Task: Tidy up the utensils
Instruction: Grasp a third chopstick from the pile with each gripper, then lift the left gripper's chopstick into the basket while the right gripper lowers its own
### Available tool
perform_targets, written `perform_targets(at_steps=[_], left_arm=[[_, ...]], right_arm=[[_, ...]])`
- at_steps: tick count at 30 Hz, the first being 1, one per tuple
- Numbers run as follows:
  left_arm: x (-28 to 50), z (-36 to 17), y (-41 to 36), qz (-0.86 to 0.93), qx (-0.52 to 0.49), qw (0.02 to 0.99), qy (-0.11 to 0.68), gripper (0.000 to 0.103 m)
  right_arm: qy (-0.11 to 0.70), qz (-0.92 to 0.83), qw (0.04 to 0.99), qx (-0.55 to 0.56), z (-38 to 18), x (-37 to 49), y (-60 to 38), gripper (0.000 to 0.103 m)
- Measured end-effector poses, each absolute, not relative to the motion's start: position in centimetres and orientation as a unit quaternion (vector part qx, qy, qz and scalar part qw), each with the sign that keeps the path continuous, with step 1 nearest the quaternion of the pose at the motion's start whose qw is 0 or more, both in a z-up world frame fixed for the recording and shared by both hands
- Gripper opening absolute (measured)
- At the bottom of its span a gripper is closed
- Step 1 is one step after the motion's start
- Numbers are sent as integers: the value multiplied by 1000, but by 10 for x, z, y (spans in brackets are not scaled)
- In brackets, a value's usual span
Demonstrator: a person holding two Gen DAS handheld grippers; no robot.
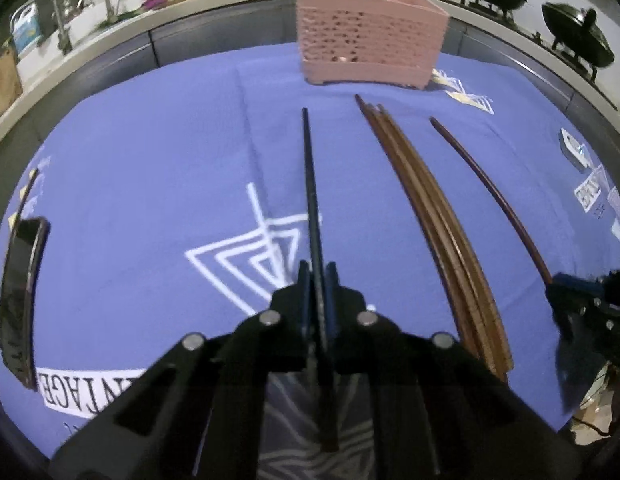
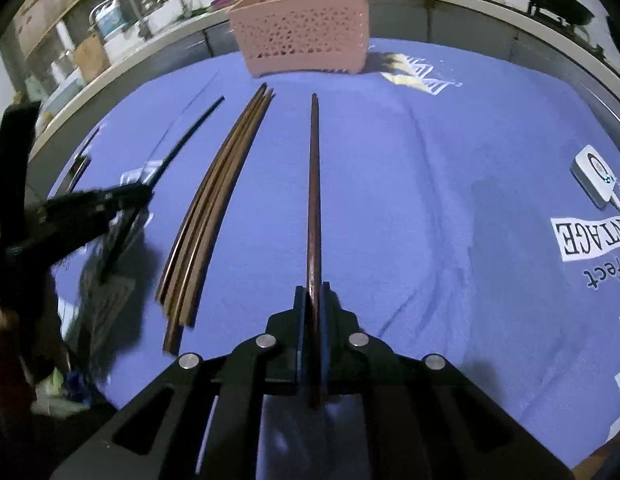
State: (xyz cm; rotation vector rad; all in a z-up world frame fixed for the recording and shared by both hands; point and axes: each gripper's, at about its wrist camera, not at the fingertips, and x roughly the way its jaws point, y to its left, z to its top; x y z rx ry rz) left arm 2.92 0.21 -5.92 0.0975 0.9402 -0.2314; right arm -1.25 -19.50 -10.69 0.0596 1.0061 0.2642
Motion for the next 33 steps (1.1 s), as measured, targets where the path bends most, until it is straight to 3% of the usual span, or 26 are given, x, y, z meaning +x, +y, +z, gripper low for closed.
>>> perform_targets(at_steps=[2,9,16,20,23,33], left_arm=[[34,-58,2,-110,39,883,455,11],[78,-54,-16,-78,33,883,461,31],[131,-52,-32,-65,50,887,455,32],[149,-50,-38,-98,47,880,462,4],[151,-33,-30,-132,10,880,456,4],[92,79,11,-167,-79,934,305,4]], right_arm=[[485,133,864,37,-106,-6,-196,8],[500,159,848,74,-100,63,-191,8],[502,166,846,64,-93,137,-172,8],[503,178,845,44,-92,159,-163,5],[492,191,847,58,-81,159,-168,5],[277,212,933,88,20,78,-202,5]])
